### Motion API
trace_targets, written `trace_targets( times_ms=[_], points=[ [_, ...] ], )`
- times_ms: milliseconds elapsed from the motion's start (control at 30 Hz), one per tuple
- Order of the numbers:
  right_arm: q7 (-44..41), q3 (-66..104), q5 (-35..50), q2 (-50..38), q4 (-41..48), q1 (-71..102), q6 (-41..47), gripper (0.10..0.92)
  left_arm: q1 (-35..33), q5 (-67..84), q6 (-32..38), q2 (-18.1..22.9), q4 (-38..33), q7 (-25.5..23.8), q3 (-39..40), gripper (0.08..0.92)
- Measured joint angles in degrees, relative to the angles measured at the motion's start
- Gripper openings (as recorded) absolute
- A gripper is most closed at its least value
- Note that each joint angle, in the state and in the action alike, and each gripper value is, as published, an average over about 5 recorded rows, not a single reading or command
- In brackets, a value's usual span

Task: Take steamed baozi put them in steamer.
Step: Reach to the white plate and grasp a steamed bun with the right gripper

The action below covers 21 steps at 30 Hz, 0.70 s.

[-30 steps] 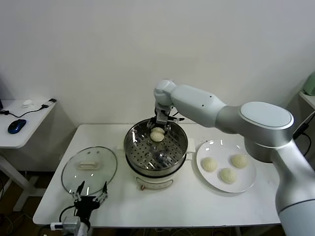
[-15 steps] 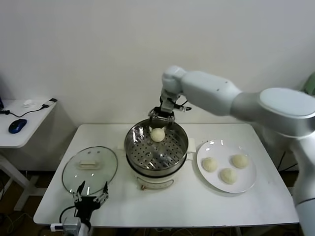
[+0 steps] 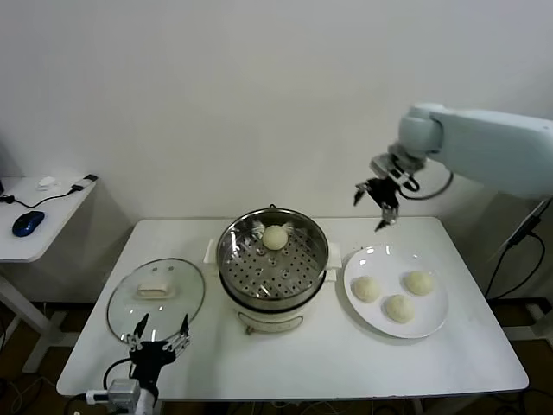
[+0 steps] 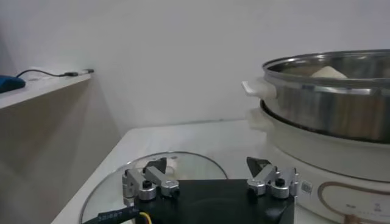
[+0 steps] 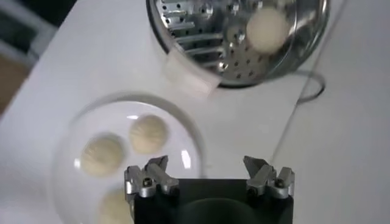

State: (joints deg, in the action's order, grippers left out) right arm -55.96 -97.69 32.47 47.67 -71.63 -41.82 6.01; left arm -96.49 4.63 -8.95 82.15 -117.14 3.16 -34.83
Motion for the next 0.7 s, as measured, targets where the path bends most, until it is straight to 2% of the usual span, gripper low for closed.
trace_targets(
  times_ms=[300,700],
  points=[
    [3.05,6.78,-1.47,-0.60,3.25,12.14,6.77,0.823,-0.79,-0.11,0.10,0.38,0.43,0.08,-0.51,0.823],
    [4.72,14.39,-4.26,2.33,10.20,22.08,10.12,0.823,-1.13,-0.25,0.28,0.59,0.89,0.21,-0.45,0.823]
  ],
)
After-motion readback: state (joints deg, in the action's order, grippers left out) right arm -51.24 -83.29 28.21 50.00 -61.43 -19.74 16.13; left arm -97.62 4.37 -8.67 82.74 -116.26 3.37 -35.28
